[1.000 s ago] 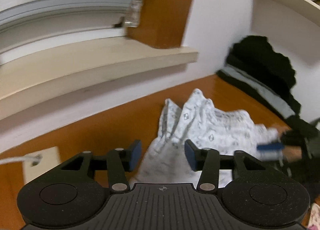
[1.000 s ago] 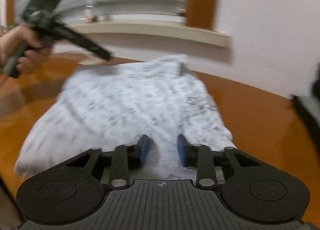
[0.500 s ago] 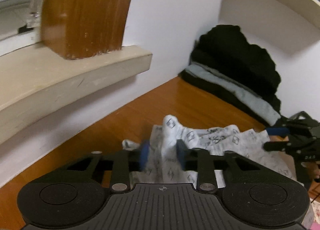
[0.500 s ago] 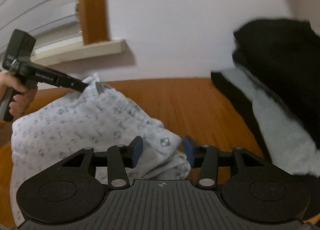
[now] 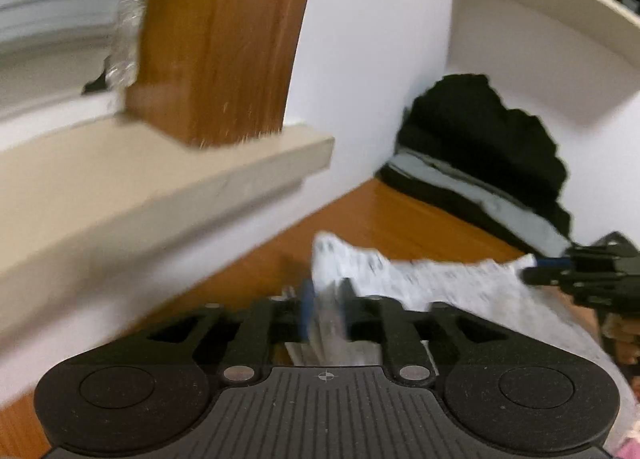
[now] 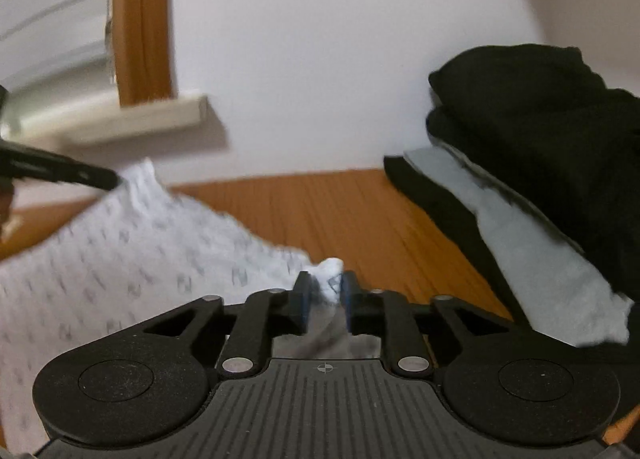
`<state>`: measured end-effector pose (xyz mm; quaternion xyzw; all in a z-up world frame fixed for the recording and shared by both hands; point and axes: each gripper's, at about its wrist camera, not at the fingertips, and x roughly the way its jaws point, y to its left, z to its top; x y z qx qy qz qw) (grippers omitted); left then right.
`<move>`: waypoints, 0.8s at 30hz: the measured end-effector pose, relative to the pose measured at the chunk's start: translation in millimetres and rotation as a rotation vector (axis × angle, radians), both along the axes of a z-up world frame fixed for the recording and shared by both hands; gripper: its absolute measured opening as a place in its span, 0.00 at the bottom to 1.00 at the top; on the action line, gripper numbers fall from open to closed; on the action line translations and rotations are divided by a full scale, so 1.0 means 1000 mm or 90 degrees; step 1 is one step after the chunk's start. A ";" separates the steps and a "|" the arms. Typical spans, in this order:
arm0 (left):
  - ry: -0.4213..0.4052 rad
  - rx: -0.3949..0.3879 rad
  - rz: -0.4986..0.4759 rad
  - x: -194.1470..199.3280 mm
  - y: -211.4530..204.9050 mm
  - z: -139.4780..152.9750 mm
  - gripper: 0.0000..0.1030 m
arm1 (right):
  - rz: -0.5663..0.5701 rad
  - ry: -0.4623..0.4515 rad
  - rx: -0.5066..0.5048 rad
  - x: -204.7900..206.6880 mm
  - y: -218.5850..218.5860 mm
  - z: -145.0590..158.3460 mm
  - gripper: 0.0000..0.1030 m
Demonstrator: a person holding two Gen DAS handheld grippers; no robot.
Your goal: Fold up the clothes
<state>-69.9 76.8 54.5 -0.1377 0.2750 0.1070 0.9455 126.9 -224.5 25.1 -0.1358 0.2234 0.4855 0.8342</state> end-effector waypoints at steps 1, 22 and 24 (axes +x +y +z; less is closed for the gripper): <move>0.003 0.001 -0.001 -0.009 -0.004 -0.001 0.41 | 0.001 -0.005 0.002 -0.005 -0.006 0.000 0.39; 0.037 0.020 -0.031 -0.124 -0.088 -0.018 0.33 | 0.186 -0.107 -0.048 -0.135 -0.032 -0.014 0.54; 0.039 0.018 -0.031 -0.118 -0.088 -0.024 0.26 | 0.188 -0.105 -0.044 -0.132 -0.033 -0.017 0.54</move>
